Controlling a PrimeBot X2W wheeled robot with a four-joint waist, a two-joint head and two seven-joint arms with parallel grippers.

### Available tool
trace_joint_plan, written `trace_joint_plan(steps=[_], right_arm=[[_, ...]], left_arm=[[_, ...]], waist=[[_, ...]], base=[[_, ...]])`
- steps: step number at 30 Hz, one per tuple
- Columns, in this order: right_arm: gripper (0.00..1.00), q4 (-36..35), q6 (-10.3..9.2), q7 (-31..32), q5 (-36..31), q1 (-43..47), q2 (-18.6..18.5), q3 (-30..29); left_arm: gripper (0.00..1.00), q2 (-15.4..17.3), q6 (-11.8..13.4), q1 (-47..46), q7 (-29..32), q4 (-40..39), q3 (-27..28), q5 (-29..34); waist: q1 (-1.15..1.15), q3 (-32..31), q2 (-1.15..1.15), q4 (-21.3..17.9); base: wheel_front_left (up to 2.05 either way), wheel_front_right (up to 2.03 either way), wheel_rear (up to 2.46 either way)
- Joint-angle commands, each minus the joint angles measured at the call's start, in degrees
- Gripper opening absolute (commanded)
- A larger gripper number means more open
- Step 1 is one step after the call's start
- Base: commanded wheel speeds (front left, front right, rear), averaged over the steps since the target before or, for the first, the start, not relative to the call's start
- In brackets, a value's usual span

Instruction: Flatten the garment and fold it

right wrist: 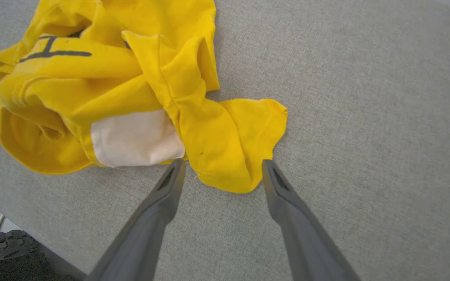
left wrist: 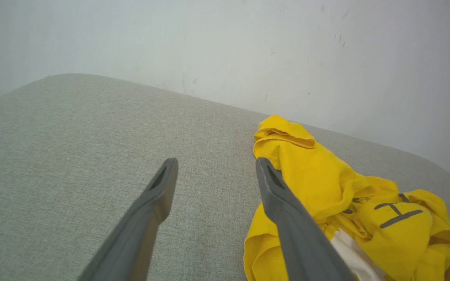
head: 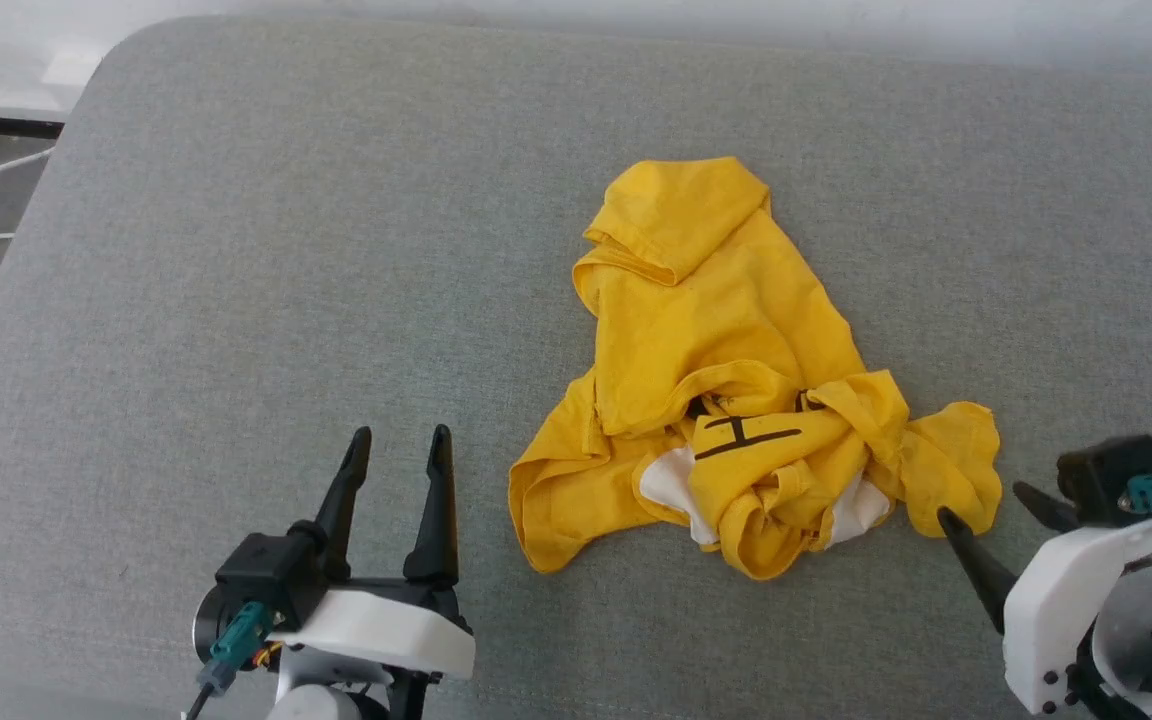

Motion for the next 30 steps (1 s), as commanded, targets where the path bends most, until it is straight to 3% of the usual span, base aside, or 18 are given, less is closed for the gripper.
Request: trace_joint_plan(steps=[1, 12, 13, 14, 15, 21, 26, 30], right_arm=[[1.00, 1.0, -0.05, -1.3, -0.7, 0.6, -0.4, 0.4], [1.00, 13.5, -0.05, -8.8, -5.5, -4.9, -2.1, 6.2], [0.77, 14.8, -0.05, -9.4, -5.5, -5.6, -1.9, 6.0], [0.33, 16.1, -0.05, -9.6, -5.8, -6.2, -1.9, 6.0], [0.00, 17.1, -0.05, -9.9, -5.9, -6.8, -1.8, 6.1], [0.00, 17.3, -0.05, -9.4, -2.8, -9.1, 0.3, 4.7], [0.00, 11.0, -0.05, -4.2, 5.4, -11.3, 4.9, -0.8], [0.00, 7.3, -0.05, -0.2, 6.7, -13.3, 6.2, -7.6]], left_arm=[[1.00, 0.2, 0.1, -0.4, -0.1, -0.2, -0.1, -0.2], [1.00, 0.6, 0.4, -1.1, 0.0, -0.3, -0.3, -0.4], [1.00, 0.6, 0.5, -1.1, 0.0, -0.3, -0.3, -0.5], [1.00, 0.6, 0.5, -1.1, 0.0, -0.3, -0.3, -0.5], [1.00, 0.7, 0.6, -1.1, 0.0, -0.4, -0.2, -0.5], [1.00, 1.0, 1.1, -0.4, -0.1, -0.6, 0.2, -0.8], [1.00, 0.9, 1.4, 0.0, -0.2, -0.8, 0.3, -1.1], [1.00, 0.8, 1.2, -0.4, -0.2, -0.8, -0.2, -1.1]], waist=[[0.00, 0.2, 0.00, 0.1], [0.00, 0.7, 0.00, 2.2], [0.00, 0.7, 0.00, 2.4], [0.00, 0.6, 0.00, 2.7], [0.00, 0.6, 0.00, 2.9], [0.00, 0.2, 0.00, 2.8], [0.00, -0.1, 0.00, 1.4], [0.00, -0.2, 0.00, 0.9]], base=[[0.00, 0.00, 0.00], [0.00, 0.00, 0.00], [0.00, 0.00, 0.00], [0.00, 0.00, 0.00], [0.00, 0.00, 0.00], [0.00, 0.00, 0.00], [0.00, 0.00, 0.00], [0.00, 0.00, 0.00]])
